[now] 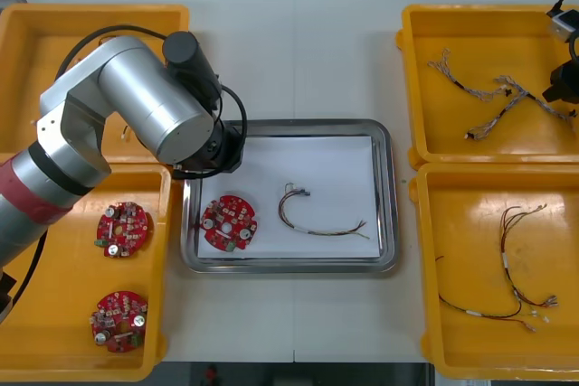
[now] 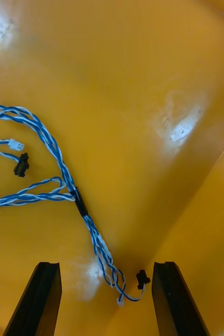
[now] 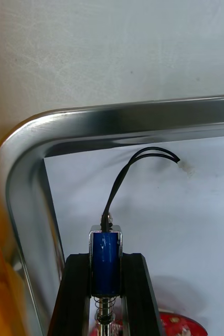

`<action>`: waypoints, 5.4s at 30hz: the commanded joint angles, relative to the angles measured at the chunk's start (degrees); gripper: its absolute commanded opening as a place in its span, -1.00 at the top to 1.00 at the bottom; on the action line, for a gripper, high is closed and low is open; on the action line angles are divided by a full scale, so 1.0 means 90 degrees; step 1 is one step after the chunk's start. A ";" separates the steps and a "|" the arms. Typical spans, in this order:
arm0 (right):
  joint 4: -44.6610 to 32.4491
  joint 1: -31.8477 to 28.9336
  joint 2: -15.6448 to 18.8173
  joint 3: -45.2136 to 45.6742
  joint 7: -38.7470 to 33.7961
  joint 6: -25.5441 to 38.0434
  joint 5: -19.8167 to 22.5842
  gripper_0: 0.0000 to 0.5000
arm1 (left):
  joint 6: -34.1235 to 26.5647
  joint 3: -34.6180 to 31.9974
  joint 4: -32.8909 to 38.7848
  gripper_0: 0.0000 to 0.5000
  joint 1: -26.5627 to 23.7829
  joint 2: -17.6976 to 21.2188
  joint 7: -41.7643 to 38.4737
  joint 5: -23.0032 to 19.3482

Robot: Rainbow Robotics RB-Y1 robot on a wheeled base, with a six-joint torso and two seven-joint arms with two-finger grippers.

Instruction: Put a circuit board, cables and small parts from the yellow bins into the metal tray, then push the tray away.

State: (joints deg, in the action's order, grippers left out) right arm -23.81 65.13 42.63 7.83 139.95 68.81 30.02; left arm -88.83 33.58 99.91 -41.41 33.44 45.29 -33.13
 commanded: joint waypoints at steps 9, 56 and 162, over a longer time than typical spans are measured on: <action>0.0028 -0.0020 -0.0185 -0.0147 0.0241 -0.0760 0.0170 -1.00 | 0.0133 0.0184 -0.0017 -0.53 -0.0253 -0.0161 -0.0315 0.0214; 0.0028 -0.0830 -0.0537 -0.0391 -0.0022 -0.1258 0.0561 0.83 | -0.2352 -0.3038 0.0462 -1.00 -0.0683 0.1392 0.1511 -0.2081; -0.8585 -0.1631 -0.2090 -0.4971 -0.2923 0.2726 0.0580 1.00 | 0.1208 -0.1417 -0.5427 -1.00 -0.0956 0.1606 0.7878 -0.0792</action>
State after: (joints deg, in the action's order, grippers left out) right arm -102.88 48.06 25.10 -34.21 115.35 96.48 36.22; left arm -78.75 21.04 50.58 -50.84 47.40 108.55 -41.22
